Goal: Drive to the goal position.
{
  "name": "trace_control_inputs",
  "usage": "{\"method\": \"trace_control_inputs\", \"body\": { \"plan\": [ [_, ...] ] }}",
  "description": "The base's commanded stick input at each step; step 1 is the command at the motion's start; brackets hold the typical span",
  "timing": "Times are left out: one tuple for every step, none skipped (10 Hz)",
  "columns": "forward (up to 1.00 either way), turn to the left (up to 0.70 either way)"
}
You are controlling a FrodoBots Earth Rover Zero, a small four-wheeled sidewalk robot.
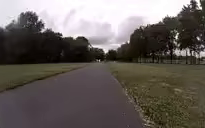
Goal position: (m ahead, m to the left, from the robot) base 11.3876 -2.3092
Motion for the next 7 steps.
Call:
{"method": "trace_control_inputs", "body": {
  "plan": [
    [0.70,0.00],
    [0.70,0.00],
    [0.70,0.00],
    [0.70,0.00],
    [0.70,0.00],
    [0.70,0.00],
    [0.70,0.00]
  ]
}}
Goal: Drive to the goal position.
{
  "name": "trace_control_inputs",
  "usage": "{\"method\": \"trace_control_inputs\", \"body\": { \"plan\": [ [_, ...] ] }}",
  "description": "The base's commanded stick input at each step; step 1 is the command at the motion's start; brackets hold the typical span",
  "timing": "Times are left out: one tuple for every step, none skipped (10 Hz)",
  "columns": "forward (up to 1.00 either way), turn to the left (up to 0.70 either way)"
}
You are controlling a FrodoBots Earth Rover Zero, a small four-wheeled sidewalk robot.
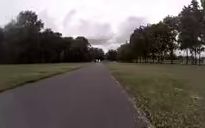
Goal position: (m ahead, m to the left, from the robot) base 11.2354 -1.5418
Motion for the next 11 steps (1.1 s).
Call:
{"method": "trace_control_inputs", "body": {
  "plan": [
    [0.70,0.00],
    [0.70,0.00],
    [0.70,0.00],
    [0.70,0.00],
    [0.70,0.00],
    [0.70,0.00],
    [0.70,0.00],
    [0.70,0.00],
    [0.70,0.00],
    [0.70,0.00],
    [0.70,0.00]
  ]
}}
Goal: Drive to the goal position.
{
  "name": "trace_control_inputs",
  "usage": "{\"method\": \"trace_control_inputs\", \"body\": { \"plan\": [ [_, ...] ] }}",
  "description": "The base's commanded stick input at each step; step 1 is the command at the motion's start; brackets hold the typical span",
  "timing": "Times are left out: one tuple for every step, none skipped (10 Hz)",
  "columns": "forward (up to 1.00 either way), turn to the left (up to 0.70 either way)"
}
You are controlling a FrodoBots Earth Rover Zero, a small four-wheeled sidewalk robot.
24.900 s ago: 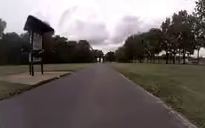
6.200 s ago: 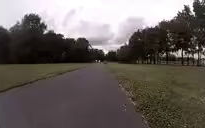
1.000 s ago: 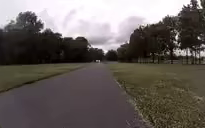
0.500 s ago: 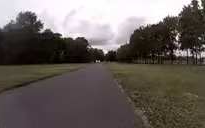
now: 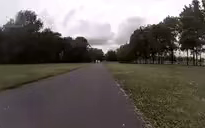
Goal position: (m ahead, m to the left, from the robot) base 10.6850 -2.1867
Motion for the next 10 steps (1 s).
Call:
{"method": "trace_control_inputs", "body": {
  "plan": [
    [0.70,0.00],
    [0.70,0.00],
    [0.70,0.00],
    [0.70,0.00],
    [0.70,0.00],
    [0.70,0.00],
    [0.70,0.00],
    [0.70,0.00],
    [0.70,0.00],
    [0.70,0.00]
  ]
}}
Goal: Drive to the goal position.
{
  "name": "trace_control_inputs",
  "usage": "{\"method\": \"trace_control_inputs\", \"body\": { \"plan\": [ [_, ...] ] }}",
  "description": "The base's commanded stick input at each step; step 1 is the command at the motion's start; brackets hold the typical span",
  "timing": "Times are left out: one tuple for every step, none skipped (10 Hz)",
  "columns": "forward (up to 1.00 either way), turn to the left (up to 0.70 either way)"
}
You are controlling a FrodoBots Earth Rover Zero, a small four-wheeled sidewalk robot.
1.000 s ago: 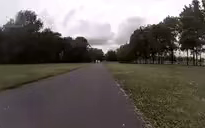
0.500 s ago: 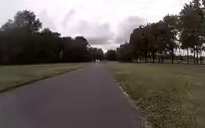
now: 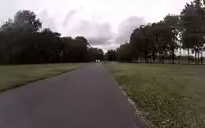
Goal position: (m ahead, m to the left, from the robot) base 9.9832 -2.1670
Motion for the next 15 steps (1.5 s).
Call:
{"method": "trace_control_inputs", "body": {
  "plan": [
    [0.70,0.00],
    [0.70,0.00],
    [0.70,0.00],
    [0.70,0.00],
    [0.70,0.00],
    [0.70,0.00],
    [0.70,0.00],
    [0.70,0.00],
    [0.70,0.00],
    [0.70,0.00],
    [0.70,0.00],
    [0.70,0.00],
    [0.70,0.00],
    [0.70,0.00],
    [0.70,0.00]
  ]
}}
